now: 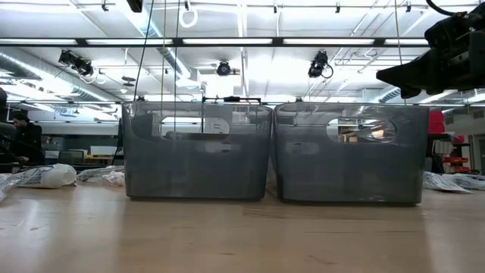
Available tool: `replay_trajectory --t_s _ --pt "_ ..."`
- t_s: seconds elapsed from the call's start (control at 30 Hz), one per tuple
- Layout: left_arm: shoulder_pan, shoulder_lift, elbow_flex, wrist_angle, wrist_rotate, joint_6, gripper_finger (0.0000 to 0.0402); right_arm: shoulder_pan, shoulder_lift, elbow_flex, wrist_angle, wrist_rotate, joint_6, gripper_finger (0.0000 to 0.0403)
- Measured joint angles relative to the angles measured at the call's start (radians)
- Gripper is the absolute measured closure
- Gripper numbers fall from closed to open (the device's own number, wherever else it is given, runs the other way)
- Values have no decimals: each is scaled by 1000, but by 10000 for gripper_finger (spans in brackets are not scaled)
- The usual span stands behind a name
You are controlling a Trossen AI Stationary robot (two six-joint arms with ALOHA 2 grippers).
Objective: Pick & Place Travel size toiletries
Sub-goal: Put the blue razor into the white bin
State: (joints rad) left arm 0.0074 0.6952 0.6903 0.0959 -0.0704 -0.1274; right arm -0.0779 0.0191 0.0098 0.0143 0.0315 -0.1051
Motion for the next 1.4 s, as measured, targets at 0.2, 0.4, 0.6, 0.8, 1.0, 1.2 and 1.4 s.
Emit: replay_trajectory --t_s 0.2,0.4,0.6,0.8,1.0,1.2,1.4 --pt "0 39 0 0 -5 -33 386 0 0 0 0 0 0 389" --pt "26 45 0 0 -29 -50 386 0 0 0 0 0 0 389" --pt "67 45 51 -55 -24 -75 386 0 0 0 0 0 0 390" --pt "118 76 171 -218 -23 -53 386 0 0 0 0 0 0 390" --pt "177 116 273 -328 -23 -37 386 0 0 0 0 0 0 390" --pt "239 154 327 -375 -24 -33 386 0 0 0 0 -1 0 389" --pt "286 158 328 -377 -24 -17 386 0 0 0 0 0 0 389"
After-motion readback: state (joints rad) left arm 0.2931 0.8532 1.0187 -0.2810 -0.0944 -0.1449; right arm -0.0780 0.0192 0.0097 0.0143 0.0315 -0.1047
